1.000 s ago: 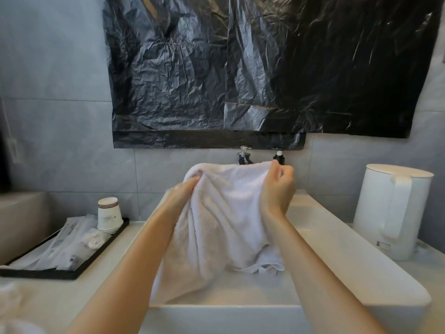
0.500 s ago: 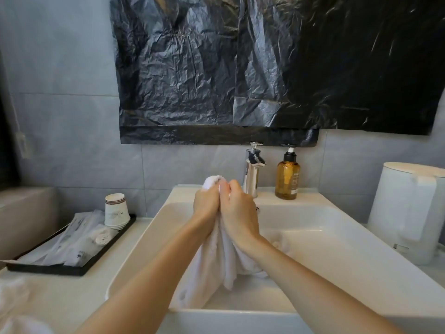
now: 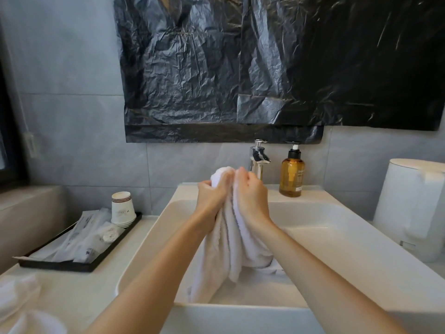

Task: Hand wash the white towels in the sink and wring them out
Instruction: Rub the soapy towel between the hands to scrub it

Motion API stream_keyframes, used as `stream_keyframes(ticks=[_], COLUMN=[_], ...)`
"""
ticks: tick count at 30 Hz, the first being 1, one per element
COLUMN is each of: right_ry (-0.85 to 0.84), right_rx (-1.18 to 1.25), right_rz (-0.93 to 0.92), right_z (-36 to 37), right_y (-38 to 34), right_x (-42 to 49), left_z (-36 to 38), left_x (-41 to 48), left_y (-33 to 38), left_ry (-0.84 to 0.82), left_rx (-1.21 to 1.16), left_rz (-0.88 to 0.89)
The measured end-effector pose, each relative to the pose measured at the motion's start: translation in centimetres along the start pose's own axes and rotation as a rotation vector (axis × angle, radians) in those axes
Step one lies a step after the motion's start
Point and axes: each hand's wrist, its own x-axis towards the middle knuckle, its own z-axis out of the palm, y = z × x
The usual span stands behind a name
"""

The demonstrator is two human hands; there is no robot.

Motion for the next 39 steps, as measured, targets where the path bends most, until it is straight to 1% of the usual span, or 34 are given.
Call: stream_keyframes(ticks=[2,3,5,6,8,10,12,15,16,17,21,23,24,26,28,29,30,31,33,35,37,38,39], right_ry=[0.044,0.039,0.008,-0.001,-0.028,-0.052,-0.026,0.067,0.061,0.024,-0.182,-0.170,-0.142,-0.036,0.054,0.064,0.057,0.031,-0.082,-0.062,-0.027,-0.007,-0.013], right_rx=[0.116,0.157,0.224,0.256,0.276,0.234,0.174,0.050,-0.006,-0.064,-0.257,-0.261,-0.274,-0.321,-0.264,-0.238,-0.249,-0.264,-0.287,-0.285,-0.217,-0.216,-0.239], right_rz=[0.153,0.215,0.256,0.240,0.154,0.039,-0.059,-0.198,-0.245,-0.285,-0.411,-0.460,-0.436,-0.292,-0.118,-0.073,-0.098,-0.168,-0.242,-0.141,0.020,0.037,-0.026], right_z=[-0.9,-1.4,-2.3,-2.5,-2.2,-1.7,-1.6,-2.4,-2.6,-2.6,-0.6,0.4,0.7,1.0,0.5,0.3,0.1,0.4,0.8,1.1,0.5,0.3,0.1], right_y=[0.0,0.3,0.7,0.7,0.7,0.5,0.4,0.1,0.1,0.0,0.1,0.1,0.0,-0.3,-0.4,-0.3,-0.3,-0.1,-0.1,0.3,0.0,0.1,0.3], right_x=[1.3,1.9,2.3,2.2,1.8,1.3,1.1,0.7,0.4,0.0,-2.4,-3.3,-3.3,-2.2,-0.8,-0.9,-1.3,-2.0,-3.6,-2.1,-0.3,-0.3,-0.7], left_z=[0.0,0.0,-0.2,-0.2,-0.4,-0.8,-1.3,-1.9,-1.9,-1.8,-1.4,-1.3,-1.3,-0.7,0.3,0.5,0.5,0.3,-0.4,-0.4,0.2,0.5,0.5], left_x=[0.1,0.3,0.5,0.6,0.8,1.0,1.1,1.1,1.0,0.8,0.3,0.4,0.5,0.4,0.1,0.1,0.2,0.4,1.2,1.2,0.7,0.6,0.6], left_y=[0.2,0.1,0.0,-0.1,-0.1,-0.2,-0.3,-0.6,-0.6,-0.5,0.3,0.5,0.6,0.5,0.2,-0.1,-0.3,-0.4,-0.7,-0.8,-0.8,-0.9,-1.1], left_ry=[-0.014,-0.001,0.057,0.083,0.113,0.140,0.153,0.160,0.172,0.186,0.230,0.242,0.248,0.235,0.187,0.167,0.155,0.152,0.157,0.147,0.118,0.112,0.116], left_rx=[-0.010,0.025,0.115,0.145,0.185,0.226,0.278,0.425,0.467,0.471,0.324,0.278,0.255,0.259,0.307,0.328,0.348,0.370,0.391,0.343,0.297,0.302,0.305], left_rz=[0.013,0.033,0.060,0.067,0.094,0.151,0.247,0.355,0.382,0.397,0.383,0.322,0.283,0.241,0.253,0.257,0.249,0.232,0.194,0.175,0.180,0.177,0.164])
